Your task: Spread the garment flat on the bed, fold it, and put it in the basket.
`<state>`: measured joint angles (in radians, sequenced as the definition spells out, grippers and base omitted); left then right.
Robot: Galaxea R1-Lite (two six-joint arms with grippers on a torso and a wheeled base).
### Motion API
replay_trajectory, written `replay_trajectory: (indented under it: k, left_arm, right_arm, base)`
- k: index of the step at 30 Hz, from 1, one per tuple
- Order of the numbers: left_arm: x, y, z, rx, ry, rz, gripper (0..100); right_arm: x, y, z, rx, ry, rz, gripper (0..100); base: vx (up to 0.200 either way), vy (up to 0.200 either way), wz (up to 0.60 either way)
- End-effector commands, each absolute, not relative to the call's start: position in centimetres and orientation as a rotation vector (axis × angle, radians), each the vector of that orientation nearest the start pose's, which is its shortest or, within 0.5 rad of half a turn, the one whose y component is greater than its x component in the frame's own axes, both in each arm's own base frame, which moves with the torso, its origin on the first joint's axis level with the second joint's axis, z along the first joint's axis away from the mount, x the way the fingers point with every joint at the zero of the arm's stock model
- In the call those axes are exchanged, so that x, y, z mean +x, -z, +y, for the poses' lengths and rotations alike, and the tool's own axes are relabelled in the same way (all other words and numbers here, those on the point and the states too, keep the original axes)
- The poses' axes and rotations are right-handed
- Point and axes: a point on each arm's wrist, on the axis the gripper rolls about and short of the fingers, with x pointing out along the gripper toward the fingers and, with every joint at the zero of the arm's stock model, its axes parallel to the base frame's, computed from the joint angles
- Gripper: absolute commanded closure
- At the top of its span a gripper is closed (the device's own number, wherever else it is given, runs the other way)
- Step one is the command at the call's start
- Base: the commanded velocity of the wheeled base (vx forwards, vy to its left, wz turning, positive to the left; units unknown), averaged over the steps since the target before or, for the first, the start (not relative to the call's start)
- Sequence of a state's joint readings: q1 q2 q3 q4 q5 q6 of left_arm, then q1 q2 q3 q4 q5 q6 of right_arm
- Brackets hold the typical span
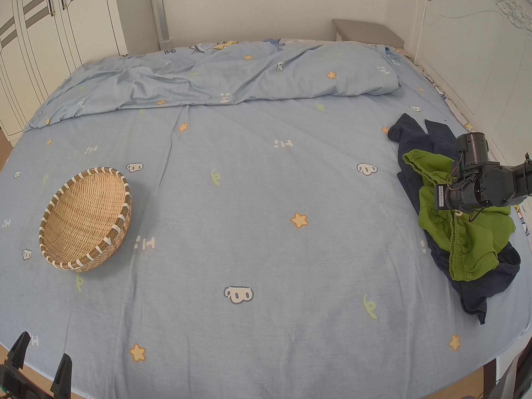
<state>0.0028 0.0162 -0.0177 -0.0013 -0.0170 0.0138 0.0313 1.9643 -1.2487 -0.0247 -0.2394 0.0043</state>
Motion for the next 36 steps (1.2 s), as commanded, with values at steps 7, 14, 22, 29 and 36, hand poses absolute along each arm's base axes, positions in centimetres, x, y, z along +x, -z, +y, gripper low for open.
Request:
replay_trajectory:
  k: [7,14,22,29,36]
  left_arm:
    - [-2.2,-7.6,0.0,0.014,0.014,0.009,0]
    - [-2.2,-7.6,0.0,0.014,0.014,0.009,0]
    - [-2.2,-7.6,0.0,0.014,0.014,0.009,0]
    - [-2.2,-7.6,0.0,0.014,0.014,0.009,0]
    - [-2.2,-7.6,0.0,0.014,0.014,0.009,0]
  right_arm:
    - [35.2,-23.3,2.1,0.089,0.091,0.663,100]
    - [32.6,-29.0,4.3,0.308,-0.1,0.705,100]
    - [30.8,-30.5,10.4,0.386,-0.275,0.724,100]
    - [28.2,-32.3,18.1,0.472,-0.438,0.71,100]
    - [27.0,-29.0,27.4,0.386,-0.517,0.774,100]
  base:
    - [0.0,0.0,0.0]
    - [0.0,0.0,0.0]
    - [0.0,0.0,0.0]
    - [0.0,0.0,0.0]
    - [0.0,0.0,0.0]
